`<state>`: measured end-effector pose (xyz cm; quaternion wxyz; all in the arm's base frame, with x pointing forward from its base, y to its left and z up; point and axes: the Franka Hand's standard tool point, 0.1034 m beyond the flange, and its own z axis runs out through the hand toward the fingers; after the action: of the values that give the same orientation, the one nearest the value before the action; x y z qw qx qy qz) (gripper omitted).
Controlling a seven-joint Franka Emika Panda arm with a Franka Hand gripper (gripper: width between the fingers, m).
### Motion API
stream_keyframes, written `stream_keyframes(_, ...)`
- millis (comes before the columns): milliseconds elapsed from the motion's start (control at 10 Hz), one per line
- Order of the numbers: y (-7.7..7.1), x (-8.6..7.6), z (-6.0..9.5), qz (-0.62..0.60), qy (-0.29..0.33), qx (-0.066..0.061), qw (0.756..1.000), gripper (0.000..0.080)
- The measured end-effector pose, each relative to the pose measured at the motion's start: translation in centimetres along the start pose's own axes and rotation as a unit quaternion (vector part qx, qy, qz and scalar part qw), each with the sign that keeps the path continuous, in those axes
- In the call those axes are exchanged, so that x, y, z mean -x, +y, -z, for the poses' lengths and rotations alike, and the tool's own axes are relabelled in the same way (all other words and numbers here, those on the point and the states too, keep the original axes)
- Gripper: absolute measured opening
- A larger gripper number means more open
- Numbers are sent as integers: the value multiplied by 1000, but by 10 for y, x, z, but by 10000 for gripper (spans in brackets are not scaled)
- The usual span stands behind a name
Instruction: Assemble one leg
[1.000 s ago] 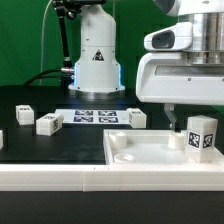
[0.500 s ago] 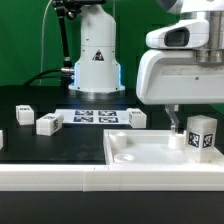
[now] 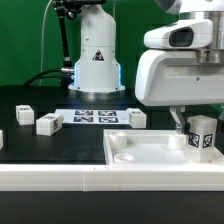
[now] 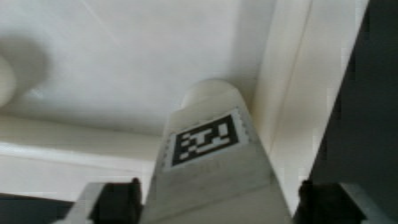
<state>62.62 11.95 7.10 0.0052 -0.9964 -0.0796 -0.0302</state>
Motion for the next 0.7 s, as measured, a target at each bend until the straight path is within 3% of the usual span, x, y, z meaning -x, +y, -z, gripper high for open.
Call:
stream_keyframes(100, 0, 0, 0, -3, 0, 0, 1000, 390)
stream_keyframes(200, 0, 0, 0, -14, 0, 0, 1000, 291)
stream_keyframes(400, 0, 0, 0, -24, 0, 0, 1000, 291)
stream_keyframes(700, 1, 0, 0, -175, 1, -4, 985, 291)
